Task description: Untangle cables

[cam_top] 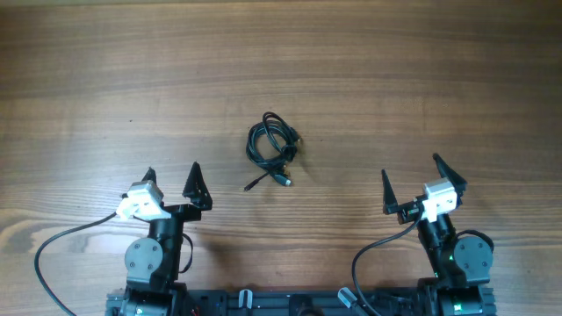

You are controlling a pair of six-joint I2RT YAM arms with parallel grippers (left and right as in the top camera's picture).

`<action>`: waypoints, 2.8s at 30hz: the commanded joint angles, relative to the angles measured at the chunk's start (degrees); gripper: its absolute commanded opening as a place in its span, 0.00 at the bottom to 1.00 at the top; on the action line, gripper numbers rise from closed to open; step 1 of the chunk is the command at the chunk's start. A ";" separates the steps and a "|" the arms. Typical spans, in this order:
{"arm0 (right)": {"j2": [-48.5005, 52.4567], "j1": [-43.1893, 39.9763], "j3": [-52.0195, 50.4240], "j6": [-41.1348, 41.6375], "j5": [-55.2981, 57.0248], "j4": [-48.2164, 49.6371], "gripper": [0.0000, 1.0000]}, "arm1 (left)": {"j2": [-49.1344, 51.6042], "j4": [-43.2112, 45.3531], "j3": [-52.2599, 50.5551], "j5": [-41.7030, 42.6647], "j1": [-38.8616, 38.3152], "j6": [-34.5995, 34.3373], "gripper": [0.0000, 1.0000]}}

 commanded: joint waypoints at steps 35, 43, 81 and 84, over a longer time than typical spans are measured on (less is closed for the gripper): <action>-0.46 0.28 -0.04 -0.11 0.74 0.11 1.00 | 0.66 1.01 14.56 -2.05 0.42 0.68 1.00; -0.46 0.28 -0.04 -0.13 0.74 0.11 1.00 | 14.10 -17.81 38.86 -2.01 0.42 0.70 1.00; -0.46 0.28 -0.04 -0.13 0.74 0.11 1.00 | 76.19 -61.13 82.01 16.17 0.42 0.68 0.04; -0.46 0.28 -0.04 -0.13 0.74 0.11 1.00 | 77.90 -61.88 82.01 16.17 0.42 0.59 0.04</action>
